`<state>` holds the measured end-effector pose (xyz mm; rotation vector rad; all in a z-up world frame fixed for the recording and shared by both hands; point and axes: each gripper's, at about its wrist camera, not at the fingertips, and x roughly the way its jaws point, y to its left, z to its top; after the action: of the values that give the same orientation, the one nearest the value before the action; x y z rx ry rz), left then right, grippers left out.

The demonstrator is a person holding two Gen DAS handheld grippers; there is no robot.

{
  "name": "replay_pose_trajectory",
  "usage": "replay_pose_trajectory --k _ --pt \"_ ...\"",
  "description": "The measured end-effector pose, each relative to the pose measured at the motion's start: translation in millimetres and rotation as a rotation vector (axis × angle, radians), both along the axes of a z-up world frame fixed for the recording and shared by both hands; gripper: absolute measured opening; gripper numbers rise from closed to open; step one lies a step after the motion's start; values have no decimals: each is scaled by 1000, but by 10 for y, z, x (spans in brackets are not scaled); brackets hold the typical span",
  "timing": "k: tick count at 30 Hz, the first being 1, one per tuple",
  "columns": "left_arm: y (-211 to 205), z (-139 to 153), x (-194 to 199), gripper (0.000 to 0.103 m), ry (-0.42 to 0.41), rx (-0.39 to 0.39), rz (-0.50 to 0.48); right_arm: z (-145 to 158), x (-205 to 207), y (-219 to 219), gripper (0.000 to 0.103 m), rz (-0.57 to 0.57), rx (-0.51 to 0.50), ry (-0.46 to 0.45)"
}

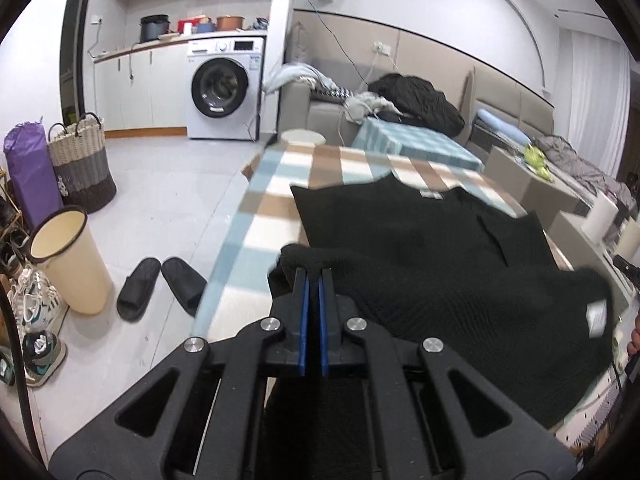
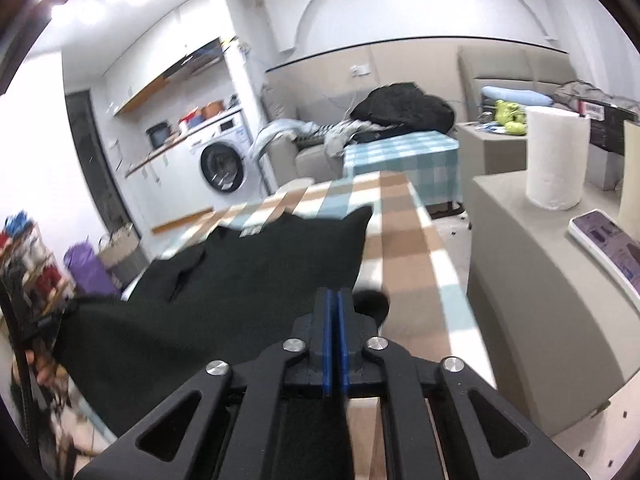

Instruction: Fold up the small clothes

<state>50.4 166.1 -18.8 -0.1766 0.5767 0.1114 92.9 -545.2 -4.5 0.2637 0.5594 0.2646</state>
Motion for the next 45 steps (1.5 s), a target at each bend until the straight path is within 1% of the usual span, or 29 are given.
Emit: replay_pose_trajectory --k 2,3,4,5,6,7,8,9,10,15,17,18,19,21,25,29,30,31,32,34,36,39,43,45 --pt "53 32 123 2 4 -26 7 47 119 -61 1 -39 28 2" --pt "62 32 166 2 9 -29 6 51 162 -66 1 -41 34 17" --pt "70 17 207 2 17 -31 9 25 246 -63 1 -32 35 63" --pt "72 0 226 2 24 -30 10 4 281 -70 2 -27 49 87" --pt "69 -25 235 2 32 -27 10 -36 298 -85 8 -14 73 112" --pt "65 -53 242 2 40 -22 10 -77 302 -91 19 2 79 135" --pt "60 -76 250 2 47 -20 11 -134 270 -89 27 15 80 162" --pt "57 -95 248 2 52 -18 10 -190 219 -83 40 29 81 177" --pt "51 -122 243 2 55 -15 9 -239 171 -78 43 41 81 187" --pt "66 -187 251 2 68 -22 9 -602 38 -9 43 60 43 294" --pt "64 -202 246 2 69 -22 10 -700 41 26 42 61 25 336" --pt "57 -205 240 2 68 -19 10 -728 22 62 40 73 14 338" --pt "69 -201 244 2 68 -21 10 -732 3 93 30 85 7 332" --pt "69 -210 235 2 69 -19 11 -681 -54 136 24 109 6 291" --pt "74 -219 230 2 71 -19 11 -599 -110 173 24 156 30 258" --pt "70 -222 226 2 70 -18 9 -629 -41 223 24 147 -28 270" --pt "65 -215 230 2 69 -18 10 -636 -34 259 19 154 -53 270" --pt "65 -214 230 2 69 -20 10 -633 -34 281 10 152 -76 262" --pt "65 -215 230 2 67 -21 8 -619 -44 303 6 150 -100 249" --pt "66 -223 203 2 59 -25 4 -569 -53 289 4 141 -97 211" --pt "68 -211 192 2 50 -27 -5 -456 -52 254 4 118 -78 157" --pt "75 -188 206 2 37 -26 -9 -270 -4 198 4 76 -22 73" --pt "124 -130 276 2 15 -31 -2 -82 191 197 4 28 33 20" --pt "139 -49 382 2 8 -39 1 -22 310 200 4 -2 57 12"
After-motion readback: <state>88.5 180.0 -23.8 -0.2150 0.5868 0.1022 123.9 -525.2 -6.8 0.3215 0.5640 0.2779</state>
